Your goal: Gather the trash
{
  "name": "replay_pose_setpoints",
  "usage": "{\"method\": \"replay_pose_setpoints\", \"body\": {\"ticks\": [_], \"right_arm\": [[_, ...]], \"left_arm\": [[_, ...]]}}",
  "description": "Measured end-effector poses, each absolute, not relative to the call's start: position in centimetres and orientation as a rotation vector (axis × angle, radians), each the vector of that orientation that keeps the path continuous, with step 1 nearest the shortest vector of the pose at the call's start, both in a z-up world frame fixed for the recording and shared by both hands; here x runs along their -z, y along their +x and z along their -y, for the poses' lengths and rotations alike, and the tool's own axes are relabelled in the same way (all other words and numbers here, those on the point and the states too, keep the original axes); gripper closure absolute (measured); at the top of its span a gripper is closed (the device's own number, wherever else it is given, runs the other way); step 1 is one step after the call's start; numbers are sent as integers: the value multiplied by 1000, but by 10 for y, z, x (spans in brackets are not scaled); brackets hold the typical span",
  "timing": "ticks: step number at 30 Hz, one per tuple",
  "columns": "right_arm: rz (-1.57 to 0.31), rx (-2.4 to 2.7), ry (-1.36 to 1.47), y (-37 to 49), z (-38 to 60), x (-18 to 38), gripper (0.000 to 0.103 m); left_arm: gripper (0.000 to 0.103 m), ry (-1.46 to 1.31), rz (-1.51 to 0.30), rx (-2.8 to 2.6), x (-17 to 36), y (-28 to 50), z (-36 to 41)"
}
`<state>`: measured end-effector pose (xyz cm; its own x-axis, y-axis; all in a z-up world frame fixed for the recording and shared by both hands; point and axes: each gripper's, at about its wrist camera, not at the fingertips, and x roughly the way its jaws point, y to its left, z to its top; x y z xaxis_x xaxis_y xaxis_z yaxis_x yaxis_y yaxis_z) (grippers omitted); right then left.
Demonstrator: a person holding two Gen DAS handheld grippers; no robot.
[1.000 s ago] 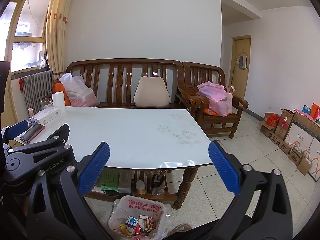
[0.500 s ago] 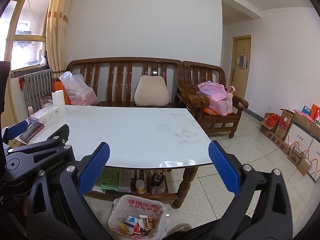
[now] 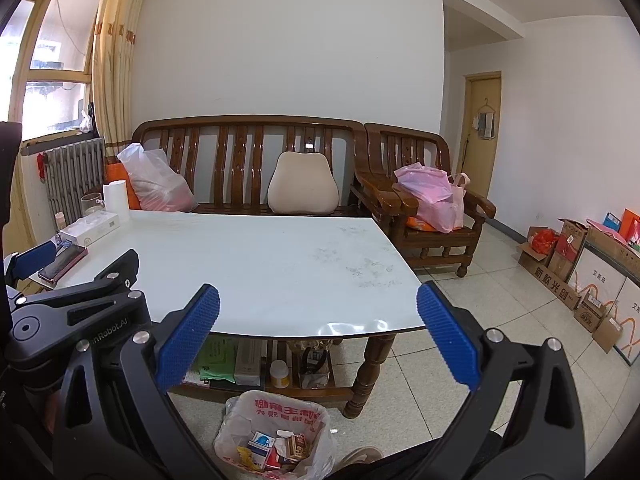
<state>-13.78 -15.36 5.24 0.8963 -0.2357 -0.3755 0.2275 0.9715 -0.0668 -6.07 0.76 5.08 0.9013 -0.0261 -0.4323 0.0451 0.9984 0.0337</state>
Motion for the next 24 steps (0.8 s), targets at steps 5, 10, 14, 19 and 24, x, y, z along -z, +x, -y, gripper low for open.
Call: {"method": "replay_pose_setpoints", "body": {"ticks": [5,10,14,19,24], "right_arm": [[-392,239,-23,-138,154,-52,6],[-391,241,-22,-138,153,-52,6],[-391,241,-22,-138,153,-52,6],[-392,239,-23,-138,153,-52,6],[-393,236,-23,-137,156,-52,6]], "left_arm": [[7,43,-447,37,-51,-61,-7],[7,44,-447,38,-51,-60,-8],[7,45,-449,42,-50,-60,-8],[7,47,-443,38,-47,-62,-8],[7,44,-452,42,-47,-60,-9]]}}
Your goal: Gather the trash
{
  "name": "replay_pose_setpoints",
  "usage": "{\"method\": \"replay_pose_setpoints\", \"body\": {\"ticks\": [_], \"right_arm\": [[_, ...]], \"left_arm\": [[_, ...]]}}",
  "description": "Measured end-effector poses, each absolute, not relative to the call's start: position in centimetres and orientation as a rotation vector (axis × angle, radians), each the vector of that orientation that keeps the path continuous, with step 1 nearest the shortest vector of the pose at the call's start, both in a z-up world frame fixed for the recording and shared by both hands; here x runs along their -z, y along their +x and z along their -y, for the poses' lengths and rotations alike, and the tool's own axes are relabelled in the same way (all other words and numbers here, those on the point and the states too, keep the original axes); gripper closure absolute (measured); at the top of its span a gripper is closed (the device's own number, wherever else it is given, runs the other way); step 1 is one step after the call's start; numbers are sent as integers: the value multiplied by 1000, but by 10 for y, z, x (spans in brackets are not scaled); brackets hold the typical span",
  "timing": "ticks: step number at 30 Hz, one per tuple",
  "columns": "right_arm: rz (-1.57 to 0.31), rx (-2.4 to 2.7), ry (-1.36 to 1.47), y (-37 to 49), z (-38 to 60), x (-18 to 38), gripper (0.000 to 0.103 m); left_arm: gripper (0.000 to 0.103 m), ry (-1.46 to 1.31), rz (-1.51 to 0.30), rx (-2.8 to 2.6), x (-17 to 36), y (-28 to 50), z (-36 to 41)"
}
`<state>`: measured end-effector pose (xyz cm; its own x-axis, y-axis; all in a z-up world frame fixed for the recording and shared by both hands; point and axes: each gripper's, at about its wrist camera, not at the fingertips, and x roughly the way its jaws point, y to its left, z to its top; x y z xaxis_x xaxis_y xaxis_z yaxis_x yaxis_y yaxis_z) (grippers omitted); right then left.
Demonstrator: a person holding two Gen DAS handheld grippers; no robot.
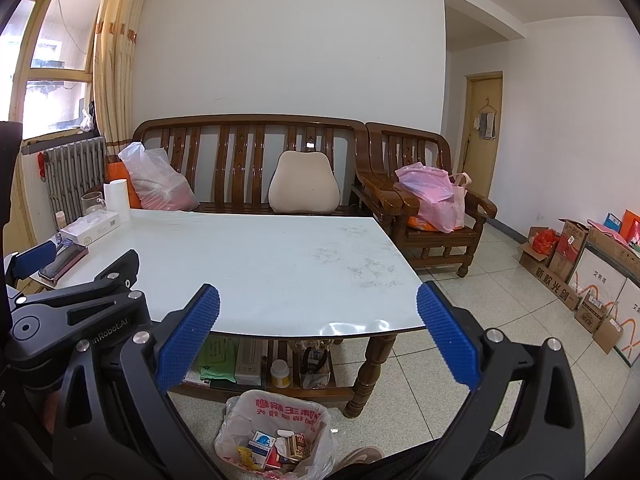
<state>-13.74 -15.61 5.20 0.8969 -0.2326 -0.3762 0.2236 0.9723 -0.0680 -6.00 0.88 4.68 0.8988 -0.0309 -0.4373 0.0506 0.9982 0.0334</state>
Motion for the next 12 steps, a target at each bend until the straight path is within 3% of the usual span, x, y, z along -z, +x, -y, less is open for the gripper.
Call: {"method": "replay_pose_setpoints", "body": {"ticks": [12], "right_arm": [[-393,232,-23,-137,159,-52,6]], "left_arm": [[7,44,-473,49,-46,-58,-9]]}}
